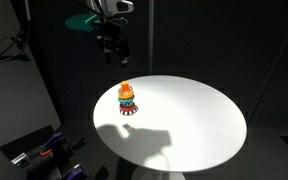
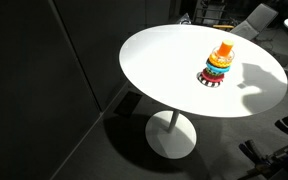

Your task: Remove the plastic ring from the orange rod and put it on the table

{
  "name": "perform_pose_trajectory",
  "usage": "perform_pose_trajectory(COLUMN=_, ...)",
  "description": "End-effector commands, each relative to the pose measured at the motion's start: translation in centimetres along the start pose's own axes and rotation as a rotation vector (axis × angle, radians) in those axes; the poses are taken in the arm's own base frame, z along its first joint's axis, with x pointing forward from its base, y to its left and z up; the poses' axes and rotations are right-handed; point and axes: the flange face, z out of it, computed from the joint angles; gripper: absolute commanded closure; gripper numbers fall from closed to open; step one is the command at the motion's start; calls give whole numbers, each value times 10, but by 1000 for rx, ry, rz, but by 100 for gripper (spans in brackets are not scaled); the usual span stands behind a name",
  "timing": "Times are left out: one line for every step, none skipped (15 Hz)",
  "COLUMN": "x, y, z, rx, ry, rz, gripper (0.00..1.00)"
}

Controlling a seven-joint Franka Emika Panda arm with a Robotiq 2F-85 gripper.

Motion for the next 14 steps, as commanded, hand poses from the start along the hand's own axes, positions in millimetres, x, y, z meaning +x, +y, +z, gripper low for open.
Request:
perform_pose_trajectory(x=2, y=1, z=0, rx=1, ry=-13, rz=2, gripper=0)
perform_pose_trajectory(x=4, y=1, z=0, rx=1, ry=-18, rz=2, gripper=0)
perform_pose_trajectory(x=5, y=2, z=-1, rx=1, ry=-20, rz=3, gripper=0)
perform_pose_trajectory(x=5, y=2, z=-1, rx=1, ry=-20, rz=3, gripper=0)
perform_pose_trajectory(x=5, y=2, z=-1, rx=1, ry=-21, rz=3, gripper=0)
perform_pose_trajectory(x=5, y=2, z=-1, rx=1, ry=-21, rz=3, gripper=0)
perform_pose_trajectory(x=5, y=2, z=-1, rx=1, ry=-21, rz=3, gripper=0)
perform_pose_trajectory(x=5, y=2, z=-1, rx=1, ry=-21, rz=3, gripper=0)
perform_pose_trajectory(x=8, y=1, z=3, rx=0, ry=-11, rz=4, gripper=0)
perform_pose_trajectory(x=11, y=-2, z=9, rx=-4, ry=-7, rz=6, gripper=0)
perform_pose_trajectory(x=14, y=-4, z=14, rx=-9, ry=-4, rz=2, gripper=0)
perform_pose_trajectory(x=18, y=-8, z=21, rx=-12, ry=-4, rz=-3, gripper=0)
perform_pose_trajectory(x=22, y=-13, z=29, rx=-19, ry=-1, rz=-7, gripper=0)
perform_pose_trajectory(x=26, y=-17, z=37, rx=-23, ry=3, rz=-13, gripper=0)
